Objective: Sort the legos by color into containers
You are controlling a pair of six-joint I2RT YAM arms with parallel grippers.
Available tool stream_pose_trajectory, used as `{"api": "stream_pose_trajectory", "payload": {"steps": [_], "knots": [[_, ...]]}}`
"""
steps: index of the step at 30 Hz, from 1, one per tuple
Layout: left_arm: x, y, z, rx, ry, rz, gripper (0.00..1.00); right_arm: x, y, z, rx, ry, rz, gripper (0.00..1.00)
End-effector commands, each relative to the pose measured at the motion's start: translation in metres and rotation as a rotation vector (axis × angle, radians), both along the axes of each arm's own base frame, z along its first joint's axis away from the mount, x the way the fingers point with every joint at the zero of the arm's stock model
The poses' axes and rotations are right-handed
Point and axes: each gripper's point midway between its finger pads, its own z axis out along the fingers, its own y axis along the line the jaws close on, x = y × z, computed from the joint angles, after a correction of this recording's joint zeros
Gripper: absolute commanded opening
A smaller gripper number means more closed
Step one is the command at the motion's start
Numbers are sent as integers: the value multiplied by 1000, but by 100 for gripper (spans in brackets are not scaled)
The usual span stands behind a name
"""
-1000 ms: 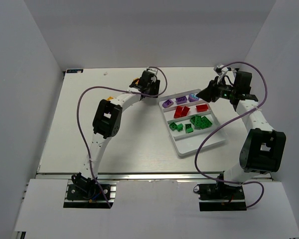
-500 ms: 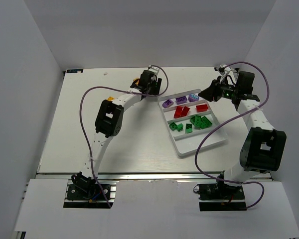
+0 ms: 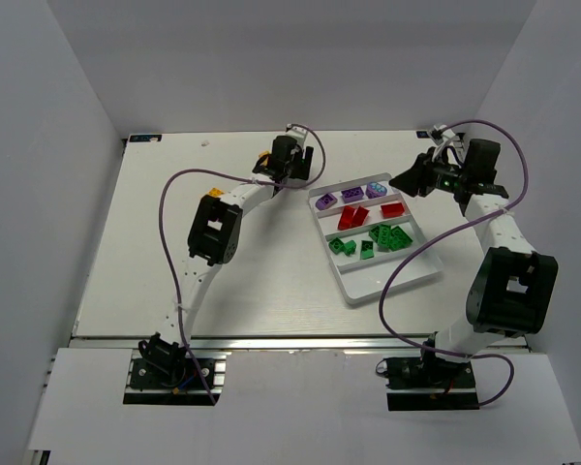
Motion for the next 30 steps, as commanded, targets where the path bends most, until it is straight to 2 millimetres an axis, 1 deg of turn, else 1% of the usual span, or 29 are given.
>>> {"api": "stream_pose_trajectory", "payload": {"steps": [1,2,3,5,7,8,9,11,12,14,16,18,19,20,21,22,23,24,25,26,28,29,30], "knots": [[11,2,-1,-33,-18,0,82,7,-2,23,12,-73,11,40],[11,3,-3,-34,-15,-3,82,7,-2,23,14,-72,8,40],[10,0,-5,-44,-16,-16,79,7,-3,24,14,-72,7,40],[7,1,-11,-46,-5,-26,75,8,-3,24,15,-71,6,40],[6,-5,-7,-75,-21,-58,68,8,-4,24,15,-70,1,40],[1,-5,-10,-78,-11,-68,64,9,-4,24,16,-69,1,40],[2,-7,-6,-93,-27,-74,56,9,-4,24,16,-69,-1,40],[0,-7,-4,-111,-32,-72,48,9,-4,24,17,-68,-1,40],[-5,-13,1,-136,-35,-105,40,9,-4,25,17,-69,-1,40],[-8,-13,6,-148,-45,-112,34,9,-4,24,17,-68,-1,40],[-10,-13,21,-171,-74,-113,28,9,-4,22,19,-62,1,39],[-13,-12,30,-188,-99,-114,24,8,-4,23,20,-66,4,40],[-12,-13,52,-208,-133,-115,21,7,-4,22,20,-63,6,40],[-14,-13,61,-216,-147,-116,16,7,-3,24,20,-67,9,40],[-13,-12,76,-228,-180,-115,14,7,-2,24,20,-68,13,40],[-17,-10,96,-242,-206,-112,12,6,-2,24,19,-71,15,40],[-19,-8,109,-252,-227,-105,9,6,-2,23,20,-68,16,39],[-20,-5,127,-269,-264,-95,8,5,-2,24,22,-68,17,39],[-27,-2,126,-272,-254,-92,7,5,-2,24,22,-68,19,39],[-34,1,158,-297,-296,-98,7,4,-2,24,23,-68,20,39],[-49,0,176,-331,-299,-122,5,4,-2,23,19,-68,20,39],[-64,3,187,-350,-289,-136,5,3,-2,23,19,-67,20,38],[-77,-2,189,-376,-257,-184,4,2,-1,22,18,-60,21,36]]}}
